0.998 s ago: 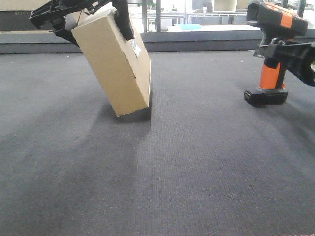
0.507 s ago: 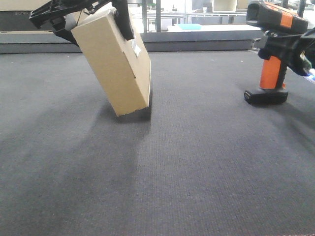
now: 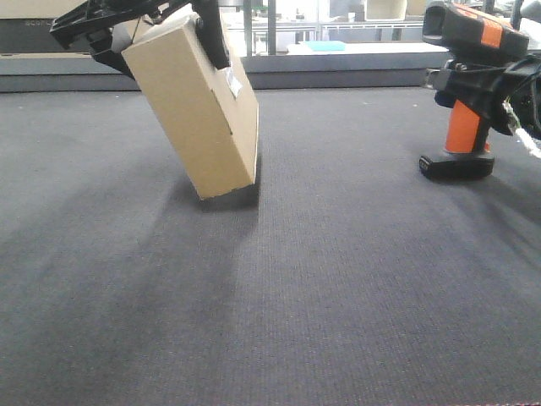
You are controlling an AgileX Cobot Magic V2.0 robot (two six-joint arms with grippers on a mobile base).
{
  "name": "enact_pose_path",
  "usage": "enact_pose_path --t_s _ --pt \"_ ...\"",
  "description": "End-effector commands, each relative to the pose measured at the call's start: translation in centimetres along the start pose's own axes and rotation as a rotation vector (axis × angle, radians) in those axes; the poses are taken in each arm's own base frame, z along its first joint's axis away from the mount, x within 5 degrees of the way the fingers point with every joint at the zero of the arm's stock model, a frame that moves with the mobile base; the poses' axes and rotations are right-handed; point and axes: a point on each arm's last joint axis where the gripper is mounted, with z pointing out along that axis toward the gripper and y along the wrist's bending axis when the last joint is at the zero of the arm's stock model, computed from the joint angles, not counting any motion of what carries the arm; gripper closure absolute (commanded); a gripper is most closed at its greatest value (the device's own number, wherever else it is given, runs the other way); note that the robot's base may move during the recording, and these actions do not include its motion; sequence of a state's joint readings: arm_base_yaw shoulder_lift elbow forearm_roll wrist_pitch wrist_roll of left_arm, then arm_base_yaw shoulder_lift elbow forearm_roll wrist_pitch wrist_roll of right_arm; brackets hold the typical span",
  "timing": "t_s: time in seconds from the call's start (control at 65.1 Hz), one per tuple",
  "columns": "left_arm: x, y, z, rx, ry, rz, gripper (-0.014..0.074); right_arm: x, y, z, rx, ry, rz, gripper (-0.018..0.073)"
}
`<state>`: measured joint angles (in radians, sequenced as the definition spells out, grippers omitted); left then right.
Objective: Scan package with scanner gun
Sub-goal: 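Move the right gripper onto the orange scanner gun and grasp its top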
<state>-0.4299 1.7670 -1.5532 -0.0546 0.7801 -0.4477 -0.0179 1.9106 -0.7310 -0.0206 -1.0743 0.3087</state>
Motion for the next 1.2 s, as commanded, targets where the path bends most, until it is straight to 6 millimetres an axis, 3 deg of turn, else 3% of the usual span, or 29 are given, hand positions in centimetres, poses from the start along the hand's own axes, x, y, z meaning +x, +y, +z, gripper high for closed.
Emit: enact_pose_path --t_s 0.0,0.937,1.044,1.183 --pt "-0.24 -0.39 -0.29 0.012 -0.028 0.013 0.0457 -0.37 0.13 0.08 -0.017 -0.031 -0.008 -0.0001" --pt "-0.32 -0.23 -0.29 -0.006 -0.037 0.033 0.0457 -0.71 -0.12 0.15 0.010 -0.063 0.011 0.0006" --pt "-0.32 -0.23 -0.29 -0.006 -0.037 0.033 0.0457 -0.70 -0.12 0.15 0.011 -0.062 0.011 0.0089" --pt "-0.32 -0.23 -0.29 -0.006 -0.037 0.033 0.0457 -0.70 -0.12 0.15 0.011 -0.062 0.011 0.0295"
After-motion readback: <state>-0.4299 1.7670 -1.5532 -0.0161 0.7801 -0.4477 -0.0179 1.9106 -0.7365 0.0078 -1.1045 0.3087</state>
